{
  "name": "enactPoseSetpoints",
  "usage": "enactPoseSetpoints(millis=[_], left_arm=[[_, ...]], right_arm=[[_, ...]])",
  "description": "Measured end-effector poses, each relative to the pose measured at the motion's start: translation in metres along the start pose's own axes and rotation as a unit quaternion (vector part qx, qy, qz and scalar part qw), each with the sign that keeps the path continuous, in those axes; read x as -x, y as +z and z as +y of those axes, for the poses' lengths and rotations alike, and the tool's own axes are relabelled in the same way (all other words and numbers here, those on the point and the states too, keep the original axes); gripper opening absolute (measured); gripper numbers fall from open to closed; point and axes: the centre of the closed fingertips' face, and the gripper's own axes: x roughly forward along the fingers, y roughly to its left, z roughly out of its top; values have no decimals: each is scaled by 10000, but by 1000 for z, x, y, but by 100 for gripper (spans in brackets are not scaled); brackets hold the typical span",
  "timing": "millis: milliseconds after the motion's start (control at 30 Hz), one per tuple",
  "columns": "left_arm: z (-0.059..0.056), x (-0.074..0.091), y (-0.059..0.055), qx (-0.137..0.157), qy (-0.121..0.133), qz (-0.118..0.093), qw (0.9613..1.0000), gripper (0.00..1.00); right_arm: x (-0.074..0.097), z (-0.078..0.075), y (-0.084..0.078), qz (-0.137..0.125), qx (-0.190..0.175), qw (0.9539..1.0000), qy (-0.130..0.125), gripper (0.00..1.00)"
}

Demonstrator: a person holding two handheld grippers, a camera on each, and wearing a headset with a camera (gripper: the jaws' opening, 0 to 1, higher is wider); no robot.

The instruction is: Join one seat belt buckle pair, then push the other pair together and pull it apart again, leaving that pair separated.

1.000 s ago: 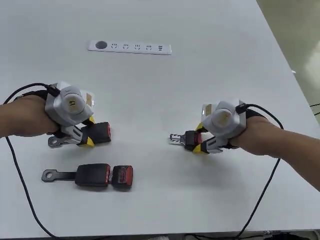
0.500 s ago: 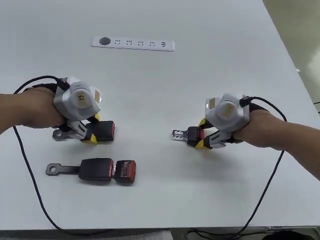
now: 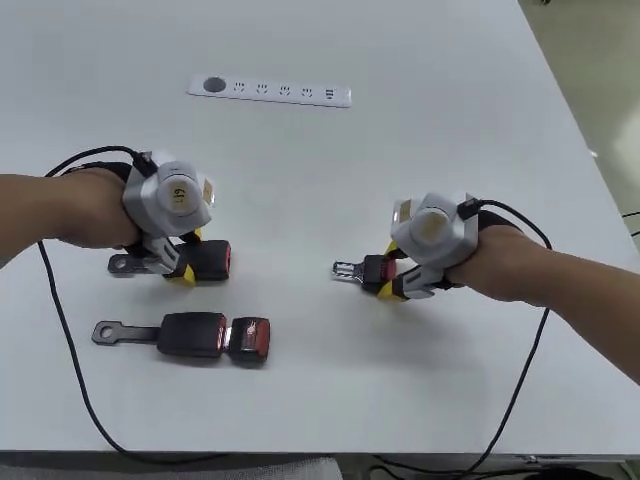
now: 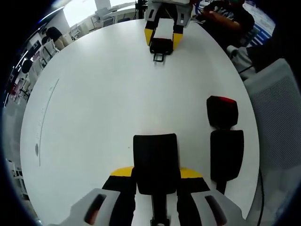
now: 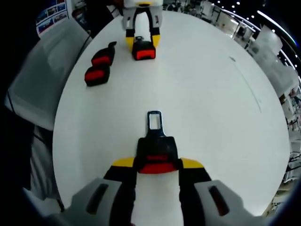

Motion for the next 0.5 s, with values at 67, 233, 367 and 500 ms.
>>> enactPoseSetpoints(millis=[67,233,367,500], left_arm=[[-1,0,0,-1,3,0,10000,34],[-2,1,0,-8,6,16,10000,34],[-2,1,0,7,16,27,10000,33],[-2,0,1,4,21,58,10000,33]], right_arm=[[-3,3,7,-18,23,10000,38,35],[-13,8,26,-114,94,9998,96,35],[-21,11,46,-236,230,9994,97,35],[-29,15,63,-334,274,9989,157,35]])
